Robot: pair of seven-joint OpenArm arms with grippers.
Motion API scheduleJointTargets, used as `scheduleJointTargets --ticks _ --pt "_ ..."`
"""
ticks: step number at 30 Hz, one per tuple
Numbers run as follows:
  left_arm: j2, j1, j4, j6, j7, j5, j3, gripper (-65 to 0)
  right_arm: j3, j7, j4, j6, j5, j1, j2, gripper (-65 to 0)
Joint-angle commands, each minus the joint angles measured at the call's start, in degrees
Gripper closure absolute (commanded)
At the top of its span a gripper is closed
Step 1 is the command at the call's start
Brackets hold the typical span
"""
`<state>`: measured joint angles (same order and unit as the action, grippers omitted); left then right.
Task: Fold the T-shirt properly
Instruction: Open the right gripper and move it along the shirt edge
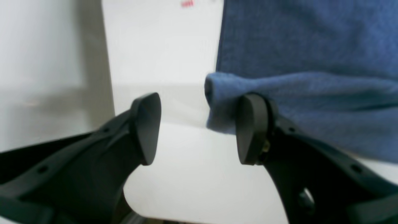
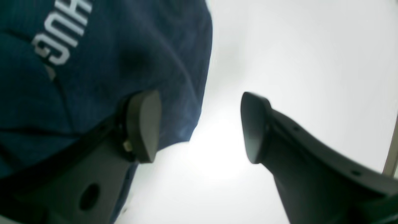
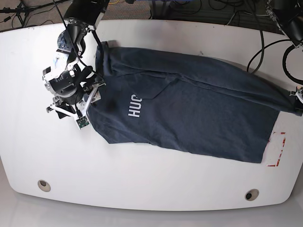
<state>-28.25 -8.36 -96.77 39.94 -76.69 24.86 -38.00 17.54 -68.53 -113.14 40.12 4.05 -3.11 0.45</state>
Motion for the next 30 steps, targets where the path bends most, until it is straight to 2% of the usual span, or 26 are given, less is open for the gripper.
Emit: scheduleJointTargets --ticks 1,4,10,15,22,30 --pt "-1.1 -2.6 0.0 0.1 1.0 0.2 -0.4 -35.3 0.0 3.1 3.3 -0.1 -0.2 -3.6 0.2 -38.7" --pt "0.5 -5.4 0.7 0.1 0.9 0.2 -0.5 -35.3 0.0 7.2 9.9 -0.1 0.0 -6.5 0.2 -38.5" --pt "0.6 -7.0 0.6 0.1 0.7 0.5 -1.0 -35.3 0.0 14.1 21.9 -0.1 -0.5 -10.6 0.2 -38.5" --pt "0.7 -7.4 -0.4 0.1 0.8 0.5 -3.2 -35.3 0.1 20.4 28.6 -1.9 -0.5 -12.2 0.4 -38.5" --pt "0.5 -7.4 -0.1 0.1 1.1 0.1 -3.5 -35.3 3.3 23.1 34.0 -2.5 -0.5 -14.2 0.4 -38.5" --pt "0.6 -6.9 -0.1 0.1 4.3 0.1 -3.3 -35.3 6.2 26.6 38.5 -4.1 0.0 -15.7 0.8 -38.5"
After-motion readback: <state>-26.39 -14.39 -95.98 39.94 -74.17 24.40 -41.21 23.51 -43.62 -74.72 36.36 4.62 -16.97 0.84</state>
